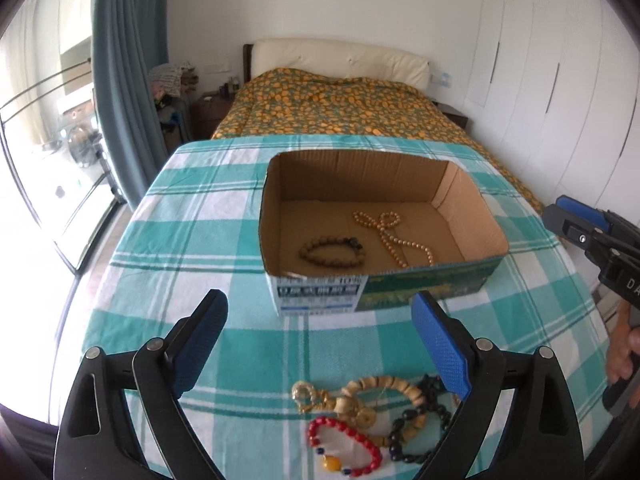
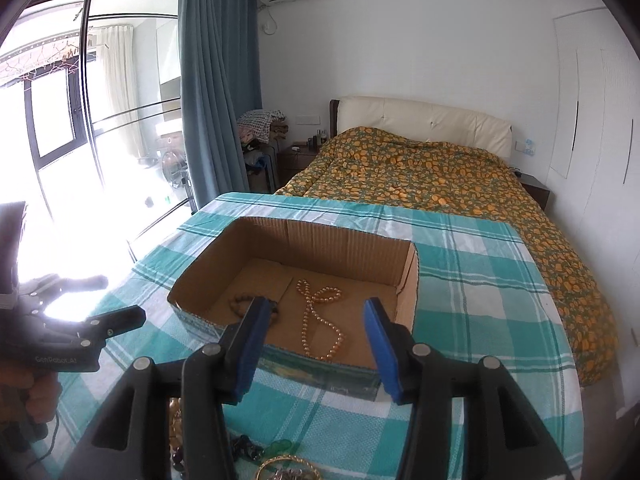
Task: Organize jewelry
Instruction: 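Withdraw both tools from the box back toward the jewelry, then grasp the black wristwatch with the right tool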
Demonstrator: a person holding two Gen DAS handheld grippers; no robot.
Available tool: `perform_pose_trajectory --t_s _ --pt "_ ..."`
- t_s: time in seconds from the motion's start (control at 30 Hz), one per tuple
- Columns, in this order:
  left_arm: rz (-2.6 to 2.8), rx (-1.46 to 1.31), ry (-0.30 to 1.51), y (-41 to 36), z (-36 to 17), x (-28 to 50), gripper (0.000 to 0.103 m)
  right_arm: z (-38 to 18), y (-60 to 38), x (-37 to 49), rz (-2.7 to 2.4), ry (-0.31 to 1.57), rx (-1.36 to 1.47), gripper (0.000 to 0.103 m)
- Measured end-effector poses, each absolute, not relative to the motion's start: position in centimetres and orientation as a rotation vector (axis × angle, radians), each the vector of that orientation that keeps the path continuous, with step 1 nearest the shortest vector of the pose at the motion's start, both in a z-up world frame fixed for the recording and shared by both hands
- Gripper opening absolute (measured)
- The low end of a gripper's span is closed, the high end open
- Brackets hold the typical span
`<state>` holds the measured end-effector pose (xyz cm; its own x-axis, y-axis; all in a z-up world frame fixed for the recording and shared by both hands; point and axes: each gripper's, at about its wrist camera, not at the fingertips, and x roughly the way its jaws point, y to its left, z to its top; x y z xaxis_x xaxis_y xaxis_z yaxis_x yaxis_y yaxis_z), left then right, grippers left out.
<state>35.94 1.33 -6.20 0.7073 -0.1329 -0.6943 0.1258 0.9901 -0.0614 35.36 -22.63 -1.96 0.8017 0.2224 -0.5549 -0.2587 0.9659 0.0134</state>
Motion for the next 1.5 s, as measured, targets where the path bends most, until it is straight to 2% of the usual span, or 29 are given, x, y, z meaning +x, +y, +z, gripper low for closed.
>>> perform_pose_trajectory --t_s 0.27,0.53,1.0,1.5 --pt "-0.077 -0.037 0.841 4.1 -12.2 26.6 0.095 -6.3 -24.7 25.6 0.204 0.597 -0.075 0.052" --pt "-0.040 -0.041 0.919 4.5 -18.1 22.5 0.095 -11.8 -26.1 19.0 0.132 0.699 -0.037 0.052" --pt "-0.073 -0.102 0.882 4.6 -18.2 19.1 0.095 -13.1 -22.1 10.5 0.198 0.651 0.003 0.052" --pt "-0.028 -0.104 0.897 5.7 -18.9 18.3 0.095 -14.5 -18.7 11.1 0.303 0.734 0.026 0.052"
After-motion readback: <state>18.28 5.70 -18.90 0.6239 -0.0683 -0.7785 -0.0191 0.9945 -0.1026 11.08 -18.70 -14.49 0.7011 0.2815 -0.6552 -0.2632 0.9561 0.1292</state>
